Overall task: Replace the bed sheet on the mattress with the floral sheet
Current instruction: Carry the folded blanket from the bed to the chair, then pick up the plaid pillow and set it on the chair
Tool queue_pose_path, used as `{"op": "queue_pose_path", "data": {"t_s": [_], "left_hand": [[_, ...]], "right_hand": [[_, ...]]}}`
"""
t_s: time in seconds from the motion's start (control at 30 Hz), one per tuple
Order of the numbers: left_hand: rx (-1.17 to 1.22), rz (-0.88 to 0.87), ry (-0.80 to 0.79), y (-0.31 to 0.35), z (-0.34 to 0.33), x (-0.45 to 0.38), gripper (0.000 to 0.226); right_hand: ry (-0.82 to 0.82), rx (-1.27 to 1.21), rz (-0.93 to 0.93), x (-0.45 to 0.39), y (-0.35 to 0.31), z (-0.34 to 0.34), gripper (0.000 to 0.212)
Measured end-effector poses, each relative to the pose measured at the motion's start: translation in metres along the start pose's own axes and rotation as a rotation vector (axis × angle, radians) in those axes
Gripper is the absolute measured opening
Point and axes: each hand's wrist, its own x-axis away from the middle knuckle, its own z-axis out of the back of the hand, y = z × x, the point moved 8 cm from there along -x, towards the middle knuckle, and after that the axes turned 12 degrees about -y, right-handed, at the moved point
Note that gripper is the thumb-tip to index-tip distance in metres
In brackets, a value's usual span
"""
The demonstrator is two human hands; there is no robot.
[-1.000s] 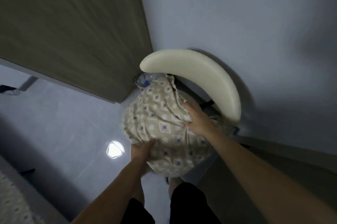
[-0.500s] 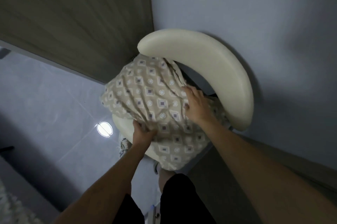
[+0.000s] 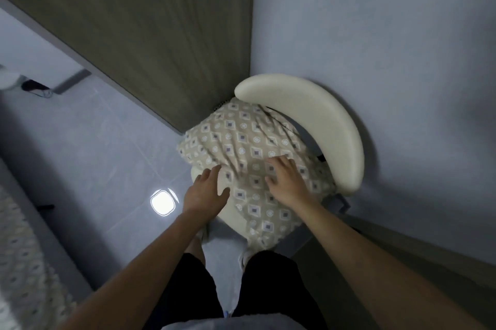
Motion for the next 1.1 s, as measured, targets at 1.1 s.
{"op": "queue_pose_path", "data": {"t_s": [1.1], "left_hand": [[0.643, 0.183, 0.783, -0.565, 0.244, 0.422, 0.058]], "right_hand": [[-0.332, 0.115, 0.64, 0.035, -0.735, -0.249, 0.04]]}}
